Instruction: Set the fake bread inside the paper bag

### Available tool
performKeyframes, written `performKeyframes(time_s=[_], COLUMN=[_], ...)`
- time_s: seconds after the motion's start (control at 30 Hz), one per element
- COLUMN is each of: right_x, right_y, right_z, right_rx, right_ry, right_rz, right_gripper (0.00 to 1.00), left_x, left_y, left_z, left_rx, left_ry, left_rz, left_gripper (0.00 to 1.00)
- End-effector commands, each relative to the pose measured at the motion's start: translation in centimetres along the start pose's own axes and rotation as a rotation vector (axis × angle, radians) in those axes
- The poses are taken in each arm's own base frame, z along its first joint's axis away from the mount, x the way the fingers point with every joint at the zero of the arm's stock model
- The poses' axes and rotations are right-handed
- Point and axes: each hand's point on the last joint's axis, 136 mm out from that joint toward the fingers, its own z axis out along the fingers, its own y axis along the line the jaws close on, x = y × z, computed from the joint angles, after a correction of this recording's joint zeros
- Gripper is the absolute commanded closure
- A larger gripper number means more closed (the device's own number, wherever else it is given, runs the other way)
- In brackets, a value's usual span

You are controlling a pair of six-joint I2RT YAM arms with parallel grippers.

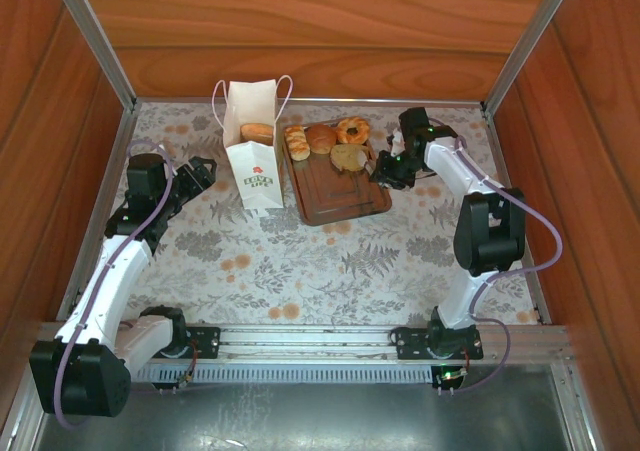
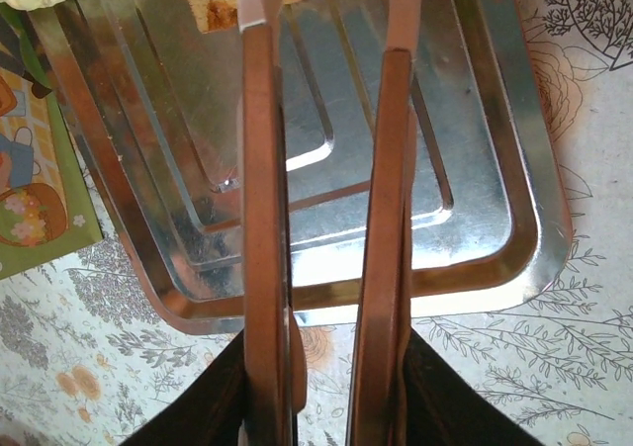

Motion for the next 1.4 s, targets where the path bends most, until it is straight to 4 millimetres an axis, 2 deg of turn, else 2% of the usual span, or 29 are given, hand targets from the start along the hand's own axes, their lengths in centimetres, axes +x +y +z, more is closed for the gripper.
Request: performKeyframes(time_s=[0.0,0.23,0.57,0.93,1.17,1.37], right_x=[-0.4,0.0,1.0,3.4,5.0,6.0], right_y=[0.7,1.0,1.8,3.7,5.9,8.5], right_z=[-0.6,-1.4,-4.3,-10.4,-15.0,-18.5], right_rx=[-0.038,-0.049,-0.067,-0.107,-0.16,-0.208], right_ry=[-0.003,-0.014,-0.078,-0.202,-0.296,-0.352], right_rz=[-0.018,-0.023,-0.056,-0.118,-0.17,-0.226], right_gripper=[0.69,0.81,0.86,0.87,0.87,0.88], left_x=[-1.4,-1.5,-2.1,-3.6,-5.3,-6.5], left_y=[-0.8,-0.9,-1.5,-3.1,-5.0,-7.0], left_z=[-0.5,-0.9,-1.7,-2.8,-3.1,-2.3], left_rx=[0.017,0.016,0.025,0.053,0.084,0.126], left_ry=[-0.042,-0.049,-0.072,-0.106,-0.111,-0.078], left_rz=[0.031,0.035,0.04,0.046,0.059,0.064], left_gripper=[0.16,0.16,0.16,0.16,0.16,0.16])
